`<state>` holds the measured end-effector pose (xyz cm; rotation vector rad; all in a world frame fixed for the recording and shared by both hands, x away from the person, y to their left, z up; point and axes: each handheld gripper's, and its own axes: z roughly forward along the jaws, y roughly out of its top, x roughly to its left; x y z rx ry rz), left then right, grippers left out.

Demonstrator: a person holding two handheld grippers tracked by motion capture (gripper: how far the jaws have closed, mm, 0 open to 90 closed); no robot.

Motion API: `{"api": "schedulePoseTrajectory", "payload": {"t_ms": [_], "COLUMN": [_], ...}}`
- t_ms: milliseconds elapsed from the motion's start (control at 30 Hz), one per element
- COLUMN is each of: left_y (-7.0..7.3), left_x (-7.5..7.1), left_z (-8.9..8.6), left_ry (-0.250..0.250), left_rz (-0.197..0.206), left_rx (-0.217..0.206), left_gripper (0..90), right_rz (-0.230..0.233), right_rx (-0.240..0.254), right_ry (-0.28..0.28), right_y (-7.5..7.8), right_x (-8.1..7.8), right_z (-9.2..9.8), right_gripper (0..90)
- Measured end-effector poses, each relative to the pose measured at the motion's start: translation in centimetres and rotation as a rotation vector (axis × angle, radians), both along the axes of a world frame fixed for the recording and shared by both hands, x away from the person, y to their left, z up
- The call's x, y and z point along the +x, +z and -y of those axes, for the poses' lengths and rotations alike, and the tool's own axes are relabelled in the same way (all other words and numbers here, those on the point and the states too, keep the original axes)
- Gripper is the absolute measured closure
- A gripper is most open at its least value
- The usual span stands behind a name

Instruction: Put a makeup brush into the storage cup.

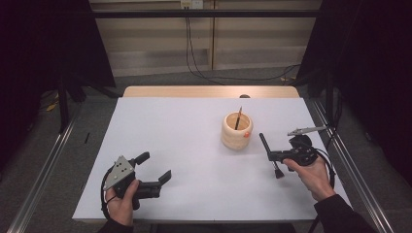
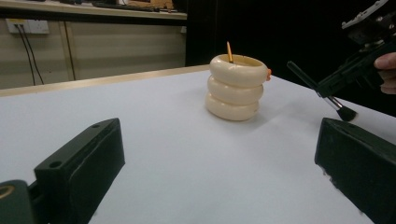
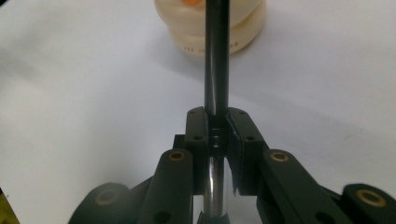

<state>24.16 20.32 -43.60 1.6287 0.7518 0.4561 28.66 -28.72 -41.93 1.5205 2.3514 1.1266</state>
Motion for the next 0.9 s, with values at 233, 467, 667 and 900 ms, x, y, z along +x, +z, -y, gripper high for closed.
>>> {"api": "schedulePoseTrajectory", "payload": {"t_ms": [233, 467, 667, 900], "left_y": [0.0, 0.1, 0.1, 0.1], "left_x": [0.0, -0.1, -0.1, -0.1], "left_z": [-0.3, -0.3, -0.3, -0.3], "left_ry": [0.009, 0.007, 0.014, 0.013], "left_rz": [-0.004, -0.001, -0.001, 0.003], "left_rx": [-0.021, -0.016, -0.021, -0.029], "left_gripper": [0.7, 1.0, 1.1, 1.2], "right_rz": [0.127, 0.299, 0.438, 0.472], "right_rx": [0.065, 0.141, 0.225, 0.259], "right_ry": [-0.011, -0.029, -0.045, -0.032], "right_y": [0.6, 1.2, 2.3, 2.6], "right_x": [-1.0, -2.0, -3.0, -3.2], "right_z": [0.6, 1.2, 2.1, 2.2], "right_gripper": [80.0, 80.0, 80.0, 80.0]}}
